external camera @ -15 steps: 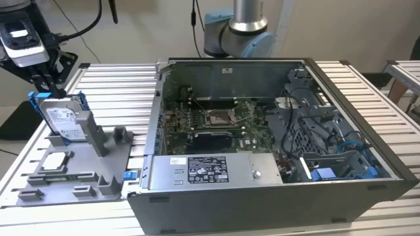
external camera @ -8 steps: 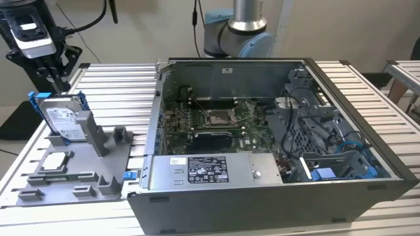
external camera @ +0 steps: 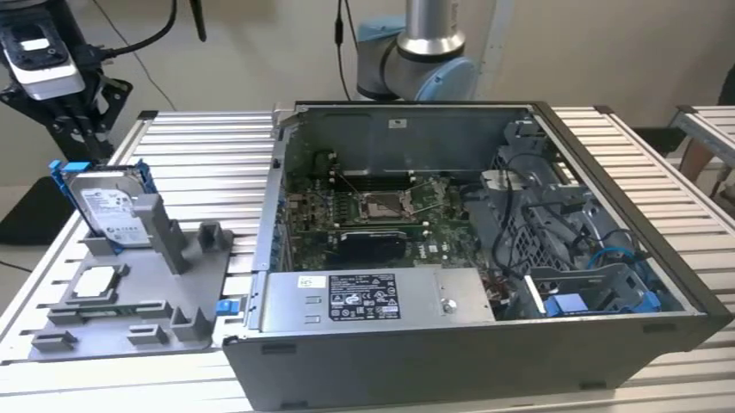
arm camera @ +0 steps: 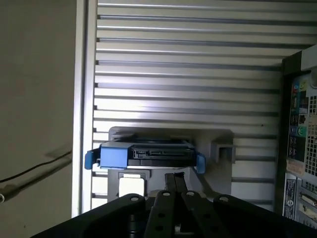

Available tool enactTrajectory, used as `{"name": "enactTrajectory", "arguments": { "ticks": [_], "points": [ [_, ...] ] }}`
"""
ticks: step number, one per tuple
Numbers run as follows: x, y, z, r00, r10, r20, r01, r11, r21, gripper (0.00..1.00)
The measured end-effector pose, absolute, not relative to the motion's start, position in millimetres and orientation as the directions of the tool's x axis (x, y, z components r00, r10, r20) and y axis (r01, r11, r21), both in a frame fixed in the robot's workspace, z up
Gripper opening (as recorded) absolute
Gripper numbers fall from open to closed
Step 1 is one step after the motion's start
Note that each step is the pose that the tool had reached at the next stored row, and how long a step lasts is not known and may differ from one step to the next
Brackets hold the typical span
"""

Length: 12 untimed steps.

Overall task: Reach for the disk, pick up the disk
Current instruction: 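Reach for the disk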

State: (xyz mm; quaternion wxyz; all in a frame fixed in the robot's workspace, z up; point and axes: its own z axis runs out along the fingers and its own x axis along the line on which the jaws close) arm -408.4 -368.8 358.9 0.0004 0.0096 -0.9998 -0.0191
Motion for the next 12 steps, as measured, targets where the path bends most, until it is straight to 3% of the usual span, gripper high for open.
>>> {"name": "enactTrajectory", "arguments": {
  "ticks": [12],
  "points": [
    [-443,-366,359,-1.0,-0.022,0.0,-0.022,0.999,0.038,0.0]
  ]
}}
